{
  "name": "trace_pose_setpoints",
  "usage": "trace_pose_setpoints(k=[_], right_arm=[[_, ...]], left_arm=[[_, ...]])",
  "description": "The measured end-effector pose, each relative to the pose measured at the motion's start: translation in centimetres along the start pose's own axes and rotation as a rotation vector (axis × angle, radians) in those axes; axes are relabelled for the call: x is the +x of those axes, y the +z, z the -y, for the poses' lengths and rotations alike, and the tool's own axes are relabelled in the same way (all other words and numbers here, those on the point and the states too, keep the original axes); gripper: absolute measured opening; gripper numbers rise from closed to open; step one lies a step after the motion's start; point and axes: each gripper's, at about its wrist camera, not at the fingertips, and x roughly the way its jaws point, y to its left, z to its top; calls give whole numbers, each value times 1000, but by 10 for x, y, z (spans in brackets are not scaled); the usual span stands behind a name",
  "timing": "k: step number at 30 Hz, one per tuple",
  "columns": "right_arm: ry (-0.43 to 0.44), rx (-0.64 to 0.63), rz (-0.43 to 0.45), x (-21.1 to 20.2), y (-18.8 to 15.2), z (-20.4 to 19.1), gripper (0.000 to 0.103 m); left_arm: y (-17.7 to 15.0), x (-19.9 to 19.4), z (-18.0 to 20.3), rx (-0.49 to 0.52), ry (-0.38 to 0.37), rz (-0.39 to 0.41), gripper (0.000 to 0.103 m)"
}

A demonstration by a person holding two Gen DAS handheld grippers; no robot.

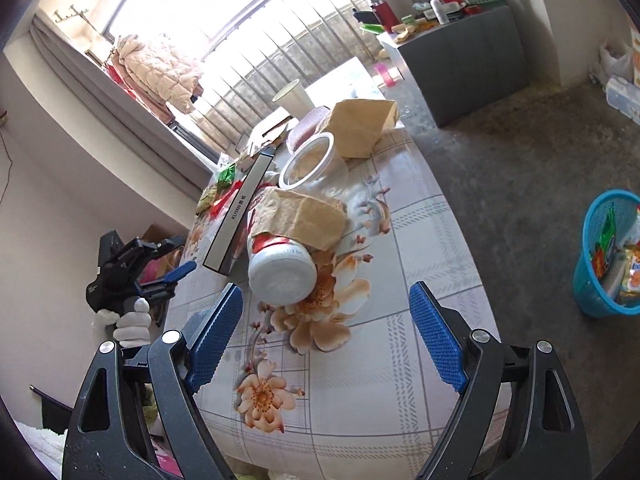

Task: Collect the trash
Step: 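Move both tools back over the table toward the remaining wrappers, then grasp the clear plastic tub with the right tool while the left tool grasps the clear plastic bag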

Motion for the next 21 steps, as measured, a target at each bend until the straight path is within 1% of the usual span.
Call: trace_pose_setpoints(k=[2,5,7,11,13,15,17,19,21], right_arm=[[27,25,-8,7,7,0,82],[46,32,-8,17,18,-6,82],[32,-3,-8,25,25,-15,82],[18,-80,-39,50,35,-32,82],[-7,-115,-50,61,40,-40,82],[-12,-130,-53,69,46,-44,82],[-7,-108,-51,75,54,-43,82],[3,-54,-45,78,64,-36,82],[-7,0,-38,82,75,-29,81]], left_arm=[[13,10,-14,-114,-64,-15,58],[24,25,-24,-218,-128,-44,58],[29,32,-27,-249,-137,-47,58],[37,46,-34,-311,-151,-54,58],[40,50,-38,-340,-151,-50,58],[42,53,-44,-376,-162,-46,58],[44,54,-49,-408,-180,-33,57],[46,52,-50,-418,-196,-14,56],[48,50,-54,-433,-209,-5,56]])
